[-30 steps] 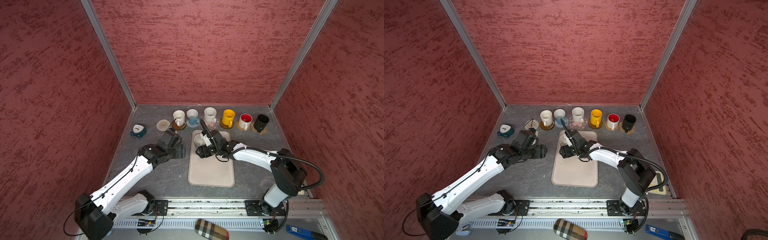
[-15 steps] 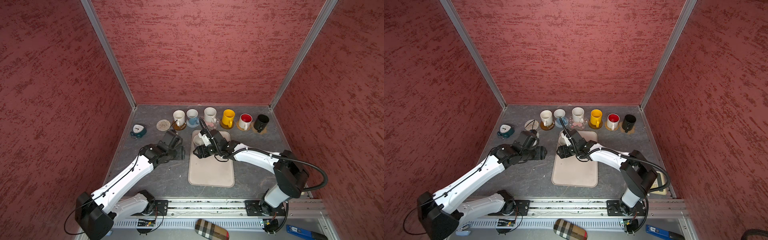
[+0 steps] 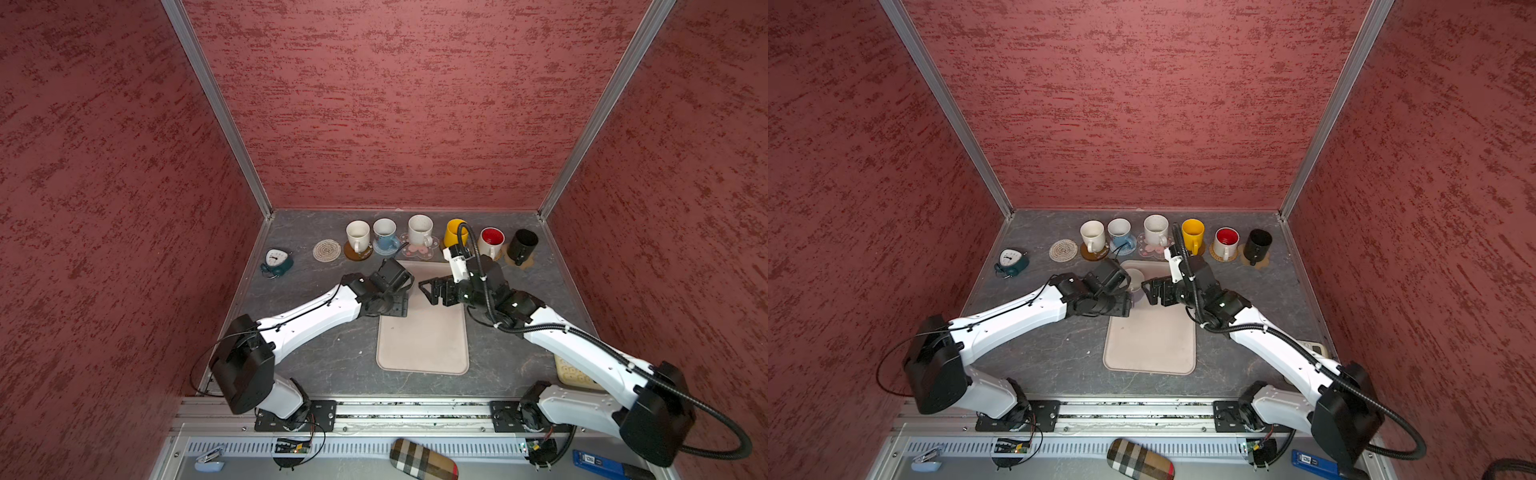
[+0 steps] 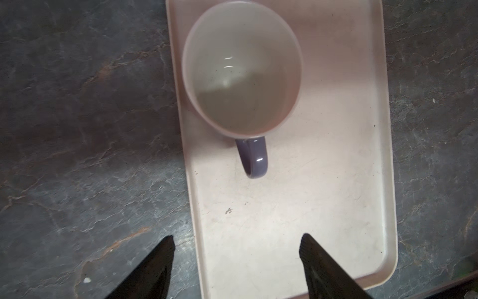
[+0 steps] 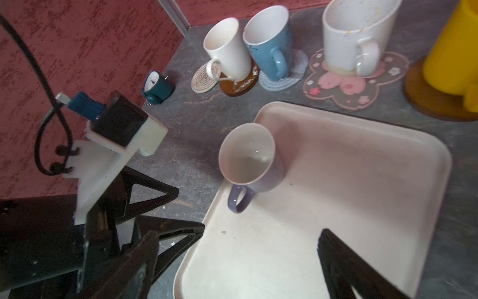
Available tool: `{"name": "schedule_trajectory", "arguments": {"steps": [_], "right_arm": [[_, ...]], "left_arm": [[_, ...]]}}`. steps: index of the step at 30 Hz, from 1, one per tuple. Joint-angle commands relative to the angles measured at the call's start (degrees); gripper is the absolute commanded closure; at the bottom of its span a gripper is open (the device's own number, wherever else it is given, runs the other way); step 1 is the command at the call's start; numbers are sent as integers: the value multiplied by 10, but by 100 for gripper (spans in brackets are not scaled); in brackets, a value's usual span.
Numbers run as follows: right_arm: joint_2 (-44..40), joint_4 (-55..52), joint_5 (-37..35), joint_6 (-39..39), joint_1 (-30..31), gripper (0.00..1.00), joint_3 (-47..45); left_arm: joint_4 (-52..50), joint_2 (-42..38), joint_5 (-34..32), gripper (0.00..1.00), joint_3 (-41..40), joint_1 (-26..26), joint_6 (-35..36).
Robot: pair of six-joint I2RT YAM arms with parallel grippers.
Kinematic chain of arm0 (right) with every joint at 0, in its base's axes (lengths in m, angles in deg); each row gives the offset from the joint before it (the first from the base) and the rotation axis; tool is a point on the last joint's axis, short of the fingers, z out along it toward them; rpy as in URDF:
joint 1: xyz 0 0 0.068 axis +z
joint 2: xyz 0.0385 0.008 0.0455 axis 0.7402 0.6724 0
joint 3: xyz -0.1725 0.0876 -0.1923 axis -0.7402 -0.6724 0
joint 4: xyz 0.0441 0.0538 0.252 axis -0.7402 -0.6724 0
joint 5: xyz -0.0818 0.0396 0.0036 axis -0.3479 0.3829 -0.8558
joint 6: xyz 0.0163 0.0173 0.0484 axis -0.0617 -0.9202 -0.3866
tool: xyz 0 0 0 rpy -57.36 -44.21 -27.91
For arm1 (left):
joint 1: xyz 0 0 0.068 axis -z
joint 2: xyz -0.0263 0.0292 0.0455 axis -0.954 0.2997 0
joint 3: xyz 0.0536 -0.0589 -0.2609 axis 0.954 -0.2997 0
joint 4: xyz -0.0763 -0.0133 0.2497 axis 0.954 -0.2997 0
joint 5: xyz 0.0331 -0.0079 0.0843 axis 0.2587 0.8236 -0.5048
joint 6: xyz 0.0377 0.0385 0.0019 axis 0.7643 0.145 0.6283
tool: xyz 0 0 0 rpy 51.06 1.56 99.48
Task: Place cups on coasters
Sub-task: Pick up the cup from the tray.
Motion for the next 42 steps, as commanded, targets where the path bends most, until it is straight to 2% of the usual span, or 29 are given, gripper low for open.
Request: {"name": "schedule_trajectory", "arguments": {"steps": [1,8,13,20,24,33,36,42], "right_arm": [[-42,-23,-33,-16,-33,2,-16],[-102,-47,-59,-60,-122,2,-51],[-114,-41,-45,-58,-151,2,-68],[-114,-41,-35,-43,-158,2,-73],[-100,-50,-35,-38,-158,3,-69],[-101,-43,-34,-42,-159,5,-74],[-99,-50,-41,-40,-159,5,-73],[-107,-53,-48,-43,-159,5,-76]], "left_arm": [[21,45,-17,24,33,4,-26],[31,118,-24,30,75,-2,-46],[42,147,-22,34,75,-11,-55],[54,169,-26,50,79,-26,-53],[50,172,-26,66,82,-32,-50],[39,166,-36,87,82,-29,-37],[32,160,-38,99,88,-24,-27],[7,143,-56,100,108,-20,-10]]}}
